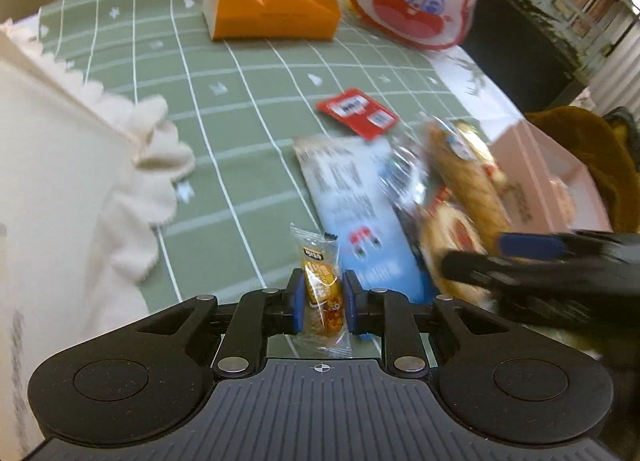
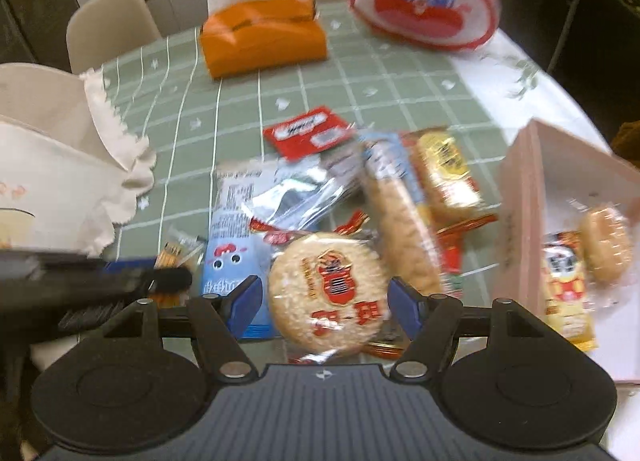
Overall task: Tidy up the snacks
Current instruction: 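Grasp the small orange-wrapped snack stick with the left tool, then grasp the round rice cracker packet with the right tool while the left tool holds the snack stick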
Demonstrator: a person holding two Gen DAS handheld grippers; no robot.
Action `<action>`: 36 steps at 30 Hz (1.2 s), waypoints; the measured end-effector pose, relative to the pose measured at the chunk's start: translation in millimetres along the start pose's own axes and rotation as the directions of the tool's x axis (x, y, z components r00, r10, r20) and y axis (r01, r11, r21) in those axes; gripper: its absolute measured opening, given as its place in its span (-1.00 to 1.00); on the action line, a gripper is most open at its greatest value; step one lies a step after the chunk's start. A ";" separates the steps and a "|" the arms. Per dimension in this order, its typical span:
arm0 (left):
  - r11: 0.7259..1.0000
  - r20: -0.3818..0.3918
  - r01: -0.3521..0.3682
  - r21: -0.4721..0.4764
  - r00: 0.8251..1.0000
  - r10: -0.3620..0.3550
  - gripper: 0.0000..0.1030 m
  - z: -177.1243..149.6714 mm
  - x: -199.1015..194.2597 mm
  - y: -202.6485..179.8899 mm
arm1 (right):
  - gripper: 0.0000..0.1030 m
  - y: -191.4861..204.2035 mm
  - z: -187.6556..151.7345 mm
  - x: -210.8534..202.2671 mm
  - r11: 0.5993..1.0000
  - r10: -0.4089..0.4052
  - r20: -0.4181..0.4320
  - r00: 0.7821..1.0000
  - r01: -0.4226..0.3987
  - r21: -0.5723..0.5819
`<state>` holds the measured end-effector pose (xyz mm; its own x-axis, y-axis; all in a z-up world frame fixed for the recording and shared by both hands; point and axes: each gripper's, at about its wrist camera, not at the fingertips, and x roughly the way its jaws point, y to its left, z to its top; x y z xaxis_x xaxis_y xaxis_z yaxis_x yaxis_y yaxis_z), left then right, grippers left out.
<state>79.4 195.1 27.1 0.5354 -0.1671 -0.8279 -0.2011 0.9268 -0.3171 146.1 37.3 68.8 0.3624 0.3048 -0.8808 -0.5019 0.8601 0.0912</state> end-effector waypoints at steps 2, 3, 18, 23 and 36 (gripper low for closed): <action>1.000 -0.003 0.022 -0.009 1.000 -0.022 -0.54 -6.5 -1.8 -1.8 | 0.37 1.2 -0.7 13.4 1.000 -0.012 -0.025 1.000 0.012 0.010; 0.999 -0.006 0.030 -0.014 1.000 -0.030 -0.54 -7.9 -1.1 -1.8 | 0.46 1.0 -1.6 18.1 1.000 -0.021 -0.028 0.999 0.021 0.012; 0.996 -0.042 0.089 -0.013 0.995 -0.089 -0.54 -30.9 -7.9 -24.1 | -0.15 -18.4 -48.5 -33.7 0.997 0.070 0.015 0.997 -0.070 -0.045; 0.995 -0.045 0.096 -0.005 0.994 -0.096 -0.54 -35.9 -10.2 -32.9 | 0.05 -34.6 -73.4 -44.5 0.999 0.017 0.016 1.000 -0.016 -0.032; 0.994 -0.053 0.106 0.020 0.993 -0.105 -0.54 -36.9 -11.5 -43.9 | 0.37 -85.8 -114.7 -61.7 0.979 0.038 0.024 0.999 -0.042 0.200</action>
<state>51.8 143.9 33.5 0.5091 -0.2810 -0.8136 -0.1269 0.9104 -0.3939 76.8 -102.2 62.1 0.3618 0.3472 -0.8652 -0.3493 0.9109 0.2195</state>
